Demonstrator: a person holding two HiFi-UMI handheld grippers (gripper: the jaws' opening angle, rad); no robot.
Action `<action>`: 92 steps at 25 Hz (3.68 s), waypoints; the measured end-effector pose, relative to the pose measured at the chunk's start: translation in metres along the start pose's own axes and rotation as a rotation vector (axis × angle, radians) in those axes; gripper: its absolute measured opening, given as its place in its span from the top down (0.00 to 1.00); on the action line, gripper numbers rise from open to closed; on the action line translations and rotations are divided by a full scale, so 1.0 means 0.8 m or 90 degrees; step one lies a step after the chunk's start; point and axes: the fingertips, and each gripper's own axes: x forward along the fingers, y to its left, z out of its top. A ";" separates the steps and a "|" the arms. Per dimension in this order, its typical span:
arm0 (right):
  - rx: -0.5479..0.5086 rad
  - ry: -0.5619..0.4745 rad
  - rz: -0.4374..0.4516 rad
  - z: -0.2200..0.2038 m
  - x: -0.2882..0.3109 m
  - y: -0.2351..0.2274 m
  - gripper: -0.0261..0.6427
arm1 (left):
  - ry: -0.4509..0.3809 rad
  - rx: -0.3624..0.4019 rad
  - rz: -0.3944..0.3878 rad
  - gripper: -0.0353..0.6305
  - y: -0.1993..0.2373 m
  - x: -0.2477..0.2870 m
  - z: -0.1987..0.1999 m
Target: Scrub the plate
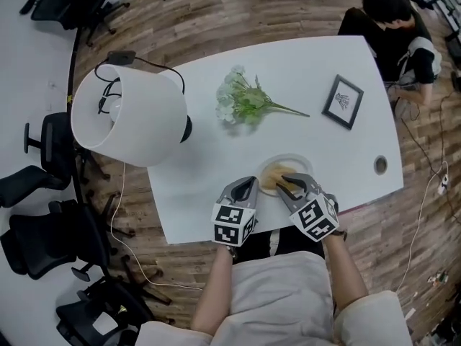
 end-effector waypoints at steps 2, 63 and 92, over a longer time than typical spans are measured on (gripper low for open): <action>0.059 -0.015 -0.030 0.003 -0.009 -0.010 0.81 | 0.000 0.005 0.002 0.94 0.004 0.000 0.001; 0.131 0.056 -0.123 0.003 0.021 0.021 0.83 | 0.001 -0.041 -0.011 0.94 0.030 0.013 -0.017; 0.117 0.106 -0.184 -0.037 -0.033 -0.054 0.83 | 0.019 -0.004 -0.046 0.94 0.021 0.016 -0.018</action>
